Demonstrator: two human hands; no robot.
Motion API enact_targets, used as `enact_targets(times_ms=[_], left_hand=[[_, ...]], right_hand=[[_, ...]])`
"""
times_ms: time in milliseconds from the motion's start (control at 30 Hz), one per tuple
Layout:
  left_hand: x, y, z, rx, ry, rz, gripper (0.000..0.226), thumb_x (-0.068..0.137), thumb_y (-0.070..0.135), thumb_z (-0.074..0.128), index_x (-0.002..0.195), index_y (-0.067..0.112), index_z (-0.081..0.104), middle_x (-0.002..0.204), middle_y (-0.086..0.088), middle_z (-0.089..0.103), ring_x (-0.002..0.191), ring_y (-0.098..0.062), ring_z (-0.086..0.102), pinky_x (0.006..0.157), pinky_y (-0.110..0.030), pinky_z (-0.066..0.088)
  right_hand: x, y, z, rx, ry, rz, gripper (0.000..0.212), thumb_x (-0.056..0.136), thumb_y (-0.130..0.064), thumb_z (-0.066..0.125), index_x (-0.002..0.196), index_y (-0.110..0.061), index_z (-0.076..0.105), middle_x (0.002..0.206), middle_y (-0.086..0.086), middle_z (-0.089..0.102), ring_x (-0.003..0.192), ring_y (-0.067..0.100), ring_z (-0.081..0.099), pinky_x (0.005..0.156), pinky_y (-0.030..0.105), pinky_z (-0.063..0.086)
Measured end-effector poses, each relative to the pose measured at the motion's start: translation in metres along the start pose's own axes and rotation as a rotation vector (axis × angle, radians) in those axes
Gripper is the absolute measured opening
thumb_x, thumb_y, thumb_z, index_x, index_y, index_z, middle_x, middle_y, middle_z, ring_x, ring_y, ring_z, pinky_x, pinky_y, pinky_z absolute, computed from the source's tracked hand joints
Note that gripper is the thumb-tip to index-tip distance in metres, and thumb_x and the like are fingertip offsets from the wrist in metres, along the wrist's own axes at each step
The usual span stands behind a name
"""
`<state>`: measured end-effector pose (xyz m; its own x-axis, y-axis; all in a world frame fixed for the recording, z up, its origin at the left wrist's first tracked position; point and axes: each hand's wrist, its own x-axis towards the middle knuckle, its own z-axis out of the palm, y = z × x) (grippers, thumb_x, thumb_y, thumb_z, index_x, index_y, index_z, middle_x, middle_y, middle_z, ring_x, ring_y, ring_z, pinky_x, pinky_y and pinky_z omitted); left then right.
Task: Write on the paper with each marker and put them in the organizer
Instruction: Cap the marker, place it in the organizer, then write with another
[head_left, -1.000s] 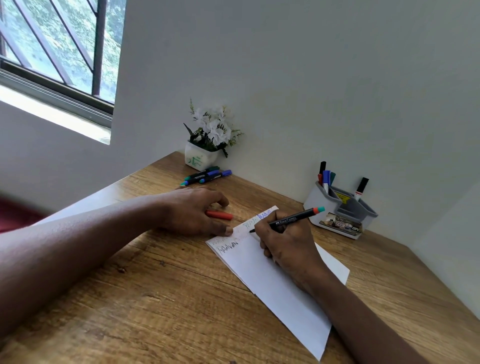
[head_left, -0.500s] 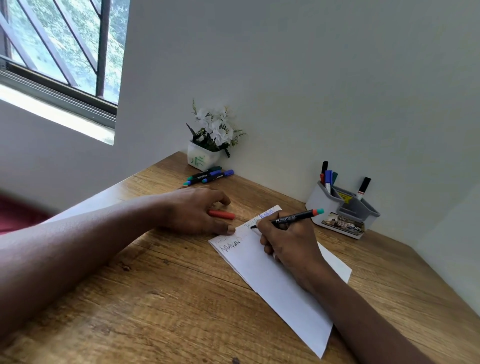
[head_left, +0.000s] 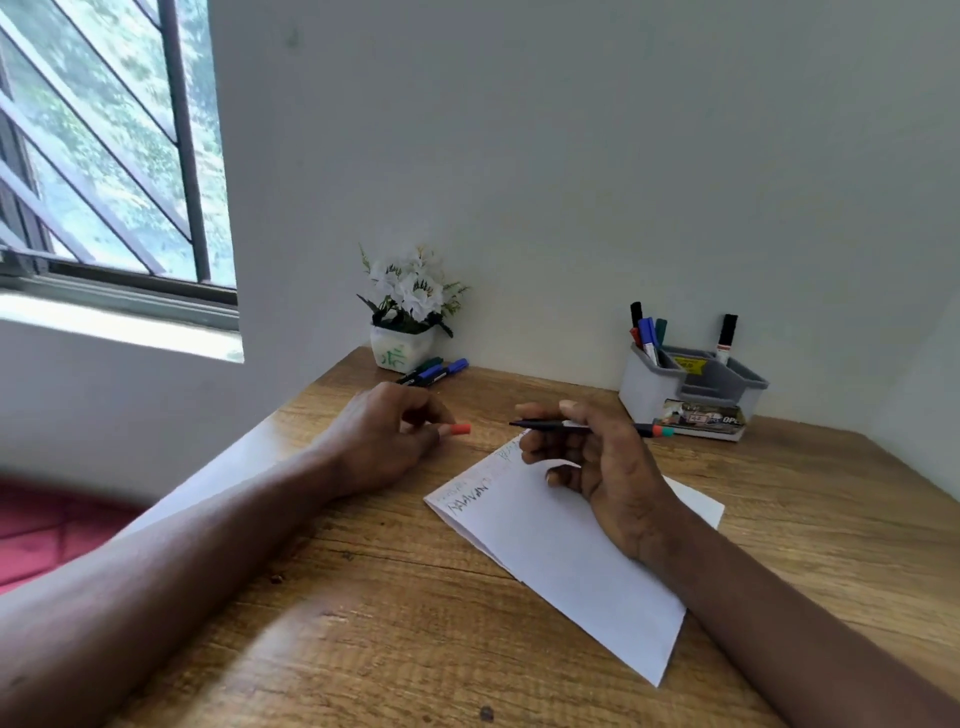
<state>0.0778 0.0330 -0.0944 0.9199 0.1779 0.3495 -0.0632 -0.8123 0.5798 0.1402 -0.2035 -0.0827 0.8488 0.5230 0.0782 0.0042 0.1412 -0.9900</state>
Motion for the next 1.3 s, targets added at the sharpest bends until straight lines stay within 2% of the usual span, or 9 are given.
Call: enact_targets(times_ms=[133,333,600,767,833,933,1067,1167,1300], left_hand=[[-0.001,-0.001,-0.002,-0.131,0.08,0.064,0.007,0.091,0.035,0.074,0.096,0.031,0.076,0.092,0.017,0.075,0.092,-0.003,0.069,0.088,-0.045,0.057],[-0.007,0.011,0.002,-0.179,0.049,0.167,0.011,0.091,0.034,0.073,0.101,0.031,0.077,0.095,0.017,0.076,0.095,-0.003,0.069,0.089,-0.043,0.057],[-0.011,0.015,0.002,-0.195,0.051,0.184,0.01,0.092,0.028,0.074,0.1,0.034,0.077,0.091,0.017,0.076,0.093,-0.004,0.07,0.089,-0.044,0.056],[-0.014,0.018,-0.004,-0.238,-0.007,0.201,0.014,0.093,0.023,0.072,0.102,0.032,0.077,0.096,0.014,0.077,0.095,-0.01,0.071,0.089,-0.045,0.058],[-0.015,0.02,-0.005,-0.28,-0.053,0.218,0.014,0.093,0.02,0.072,0.101,0.03,0.078,0.095,0.011,0.077,0.092,-0.011,0.072,0.083,-0.04,0.059],[-0.018,0.026,-0.003,-0.385,-0.065,0.245,0.011,0.092,0.014,0.072,0.099,0.021,0.078,0.085,0.004,0.076,0.077,-0.007,0.066,0.068,-0.024,0.053],[-0.019,0.028,-0.002,-0.578,-0.024,0.231,0.017,0.086,0.021,0.074,0.098,0.011,0.078,0.082,-0.003,0.075,0.074,-0.02,0.065,0.068,-0.026,0.054],[-0.018,0.027,-0.001,-0.637,-0.025,0.207,0.023,0.085,0.025,0.075,0.097,0.006,0.078,0.087,-0.011,0.076,0.08,-0.034,0.068,0.071,-0.033,0.056],[-0.021,0.034,0.002,-0.646,-0.086,0.218,0.018,0.087,0.022,0.073,0.093,0.005,0.076,0.086,-0.013,0.076,0.075,-0.02,0.068,0.067,-0.027,0.055]], right_hand=[[-0.003,-0.001,-0.002,-0.05,-0.032,-0.034,0.029,0.1,-0.014,0.047,0.105,-0.013,0.075,0.093,0.012,0.079,0.085,0.018,0.072,0.065,0.027,0.05],[-0.007,-0.001,-0.001,-0.068,-0.043,-0.089,0.008,0.097,-0.013,0.058,0.096,-0.013,0.066,0.096,0.014,0.08,0.09,0.019,0.074,0.063,0.027,0.051],[-0.008,0.0,0.0,-0.068,-0.013,-0.1,0.009,0.094,-0.014,0.064,0.1,-0.009,0.07,0.095,0.016,0.079,0.092,0.022,0.074,0.068,0.031,0.05],[-0.008,-0.002,0.0,-0.063,0.025,-0.101,0.013,0.092,-0.016,0.07,0.1,-0.007,0.074,0.089,0.015,0.079,0.082,0.019,0.073,0.061,0.025,0.051],[-0.009,-0.003,0.001,-0.119,0.01,-0.117,0.01,0.091,-0.014,0.072,0.099,-0.007,0.075,0.087,0.015,0.079,0.076,0.018,0.072,0.058,0.023,0.051],[-0.008,-0.005,0.004,-0.101,0.002,-0.162,0.011,0.089,-0.016,0.074,0.096,-0.007,0.072,0.086,0.018,0.078,0.072,0.021,0.071,0.06,0.027,0.052],[-0.009,-0.01,0.005,-0.036,0.034,-0.171,0.029,0.075,-0.032,0.078,0.088,-0.007,0.075,0.078,0.013,0.076,0.063,0.02,0.067,0.059,0.029,0.053],[-0.011,-0.008,0.007,-0.052,0.045,-0.173,0.03,0.073,-0.034,0.079,0.086,-0.008,0.074,0.072,0.01,0.073,0.06,0.019,0.063,0.057,0.029,0.051],[-0.015,-0.002,0.014,-0.085,0.0,-0.186,0.019,0.079,-0.028,0.079,0.084,-0.01,0.076,0.073,0.011,0.072,0.063,0.02,0.063,0.058,0.03,0.052]])
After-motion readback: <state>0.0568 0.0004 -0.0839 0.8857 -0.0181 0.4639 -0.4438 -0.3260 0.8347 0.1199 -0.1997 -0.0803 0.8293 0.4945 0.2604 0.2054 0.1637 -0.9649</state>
